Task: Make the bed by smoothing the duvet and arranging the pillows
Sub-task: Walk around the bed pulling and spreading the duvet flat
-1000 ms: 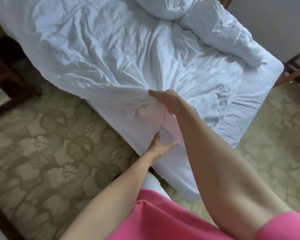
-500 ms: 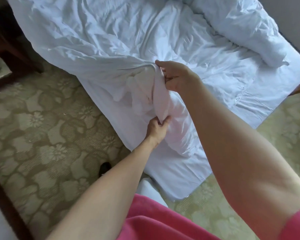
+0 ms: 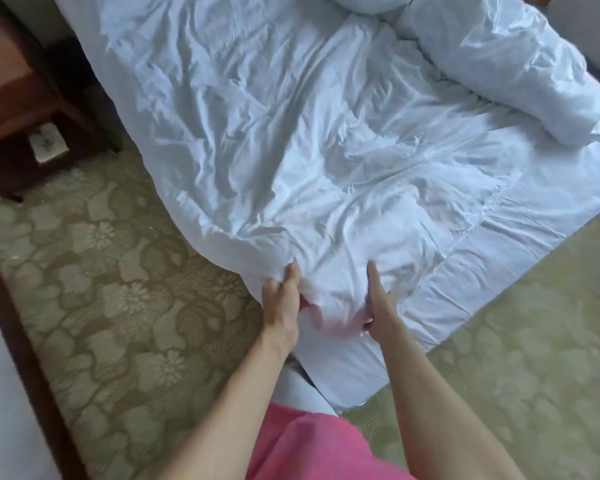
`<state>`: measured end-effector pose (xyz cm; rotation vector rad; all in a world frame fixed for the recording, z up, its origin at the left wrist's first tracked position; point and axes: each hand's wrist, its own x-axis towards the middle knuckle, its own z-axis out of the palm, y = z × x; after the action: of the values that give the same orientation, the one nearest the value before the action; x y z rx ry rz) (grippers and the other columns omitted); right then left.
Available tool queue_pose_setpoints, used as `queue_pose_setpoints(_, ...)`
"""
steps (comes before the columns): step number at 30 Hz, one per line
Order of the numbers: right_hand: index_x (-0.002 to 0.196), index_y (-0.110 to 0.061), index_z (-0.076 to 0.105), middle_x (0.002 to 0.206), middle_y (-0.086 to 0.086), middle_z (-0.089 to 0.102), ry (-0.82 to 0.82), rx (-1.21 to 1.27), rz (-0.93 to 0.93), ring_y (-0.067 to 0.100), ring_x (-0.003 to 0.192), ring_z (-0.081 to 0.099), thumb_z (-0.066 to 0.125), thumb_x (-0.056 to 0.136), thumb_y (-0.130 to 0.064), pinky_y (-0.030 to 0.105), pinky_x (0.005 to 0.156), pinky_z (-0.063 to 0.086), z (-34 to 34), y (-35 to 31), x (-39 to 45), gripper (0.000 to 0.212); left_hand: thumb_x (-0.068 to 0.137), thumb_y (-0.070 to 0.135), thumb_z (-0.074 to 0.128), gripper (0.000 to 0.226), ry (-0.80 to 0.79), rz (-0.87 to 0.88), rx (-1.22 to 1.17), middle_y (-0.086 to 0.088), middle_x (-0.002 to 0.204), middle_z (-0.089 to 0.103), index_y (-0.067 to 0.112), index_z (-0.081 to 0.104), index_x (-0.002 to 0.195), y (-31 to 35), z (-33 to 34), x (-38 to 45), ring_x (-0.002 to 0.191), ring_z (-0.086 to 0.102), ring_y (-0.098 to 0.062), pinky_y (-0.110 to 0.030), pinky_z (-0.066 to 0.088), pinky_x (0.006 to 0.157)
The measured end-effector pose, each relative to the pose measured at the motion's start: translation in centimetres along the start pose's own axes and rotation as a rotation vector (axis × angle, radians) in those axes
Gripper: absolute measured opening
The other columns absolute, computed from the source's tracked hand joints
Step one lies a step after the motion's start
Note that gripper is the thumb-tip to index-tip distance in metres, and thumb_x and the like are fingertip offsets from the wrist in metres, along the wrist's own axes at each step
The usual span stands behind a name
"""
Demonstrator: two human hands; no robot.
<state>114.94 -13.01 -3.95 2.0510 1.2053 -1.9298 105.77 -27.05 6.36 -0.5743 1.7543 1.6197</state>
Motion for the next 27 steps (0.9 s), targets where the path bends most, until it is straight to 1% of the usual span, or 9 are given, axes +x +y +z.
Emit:
queue_pose_setpoints(3, 0.099, -0.019, 0.057, 0.092, 0.012, 0.055, -0.264, 0.238, 0.09, 0.023, 0.075, 0.057, 0.069, 0.057, -0.086, 0.031, 0.065, 0.047, 0.1, 1.1, -1.0, 0.08, 0.099, 0.029, 0.056, 0.024, -0.004, -0.072, -0.166, -0.005, 0.088, 0.064, 0.006, 0.066, 0.101, -0.5, -0.4, -0.7, 0.08, 0.062, -0.019, -0.034, 0.052, 0.068)
queue_pose_setpoints(8, 0.125, -0.01, 0.06, 0.117, 0.005, 0.072, -0.307, 0.271, -0.146, 0.019, 0.101, 0.071, 0.062, 0.089, -0.058, 0.037, 0.088, 0.058, 1.4, -1.4, -4.9, 0.06, 0.1, 0.029, 0.054, 0.023, -0.008, 0.031, -0.054, -0.015, 0.101, 0.068, 0.008, 0.061, 0.093, -0.9, -1.8, -1.0, 0.09, 0.068, -0.029, -0.041, 0.059, 0.077)
queue_pose_setpoints(12, 0.111, -0.011, 0.057, 0.084, -0.001, 0.064, -0.168, 0.389, -0.256, 0.012, 0.061, 0.062, 0.05, 0.102, -0.041, 0.026, 0.055, 0.05, -0.2, -2.2, -9.0, 0.033, 0.099, 0.027, 0.057, 0.017, -0.087, 0.164, -0.086, -0.01, 0.109, 0.069, 0.012, 0.065, 0.103, -2.3, -3.0, -2.4, 0.105, 0.066, -0.031, -0.045, 0.051, 0.096)
queue_pose_setpoints(15, 0.093, -0.008, 0.055, 0.051, -0.003, 0.052, -0.15, 0.454, -0.304, 0.006, 0.033, 0.046, 0.043, 0.106, -0.035, 0.018, 0.036, 0.037, -1.8, -1.2, -12.5, 0.032, 0.089, 0.054, 0.061, 0.051, -0.227, 0.092, 0.062, 0.001, 0.125, 0.06, 0.026, 0.053, 0.131, -5.9, -3.1, -5.8, 0.113, 0.059, -0.019, -0.043, 0.05, 0.097)
queue_pose_setpoints(17, 0.087, -0.009, 0.052, 0.05, -0.001, 0.047, -0.158, 0.518, -0.278, 0.007, 0.033, 0.043, 0.041, 0.107, -0.031, 0.02, 0.037, 0.037, -2.7, 0.2, -14.7, 0.031, 0.089, 0.049, 0.065, 0.065, -0.345, 0.01, 0.134, 0.004, 0.136, 0.052, 0.027, 0.036, 0.143, -9.7, -2.6, -8.8, 0.12, 0.053, -0.016, -0.04, 0.05, 0.097)
queue_pose_setpoints(20, 0.088, -0.001, 0.051, 0.061, 0.006, 0.048, -0.259, 0.635, -0.19, 0.012, 0.045, 0.047, 0.041, 0.108, -0.027, 0.018, 0.039, 0.043, -3.6, 1.9, -18.1, 0.034, 0.08, 0.031, 0.078, 0.055, -0.451, 0.123, 0.242, 0.008, 0.124, 0.063, 0.029, 0.048, 0.126, -14.1, -0.9, -12.1, 0.113, 0.06, -0.015, -0.023, 0.052, 0.08)
queue_pose_setpoints(22, 0.083, 0.002, 0.052, 0.059, 0.01, 0.054, -0.309, 0.612, -0.177, 0.016, 0.052, 0.05, 0.04, 0.108, -0.027, 0.018, 0.04, 0.047, -3.6, 2.5, -19.7, 0.04, 0.066, 0.039, 0.078, 0.063, -0.439, 0.166, 0.196, 0.005, 0.105, 0.07, 0.025, 0.055, 0.123, -15.0, 0.2, -13.6, 0.095, 0.067, -0.013, -0.019, 0.052, 0.065)
queue_pose_setpoints(25, 0.09, 0.003, 0.051, 0.062, 0.012, 0.057, -0.391, 0.545, -0.215, 0.017, 0.049, 0.055, 0.039, 0.108, -0.027, 0.021, 0.042, 0.05, -3.7, 2.6, -21.1, 0.037, 0.079, 0.024, 0.067, 0.022, -0.207, 0.021, 0.06, -0.006, 0.083, 0.063, 0.018, 0.053, 0.096, -13.9, 1.1, -15.0, 0.068, 0.061, -0.019, -0.024, 0.047, 0.051)
queue_pose_setpoints(27, 0.087, 0.001, 0.054, 0.061, 0.011, 0.063, -0.429, 0.41, -0.263, 0.015, 0.047, 0.058, 0.036, 0.109, -0.027, 0.023, 0.046, 0.052, -4.8, 2.6, -20.4, 0.04, 0.085, 0.012, 0.064, 0.011, -0.077, -0.032, 0.003, -0.017, 0.085, 0.064, 0.011, 0.054, 0.088, -13.4, 0.1, -14.9, 0.075, 0.064, -0.027, -0.028, 0.049, 0.061)
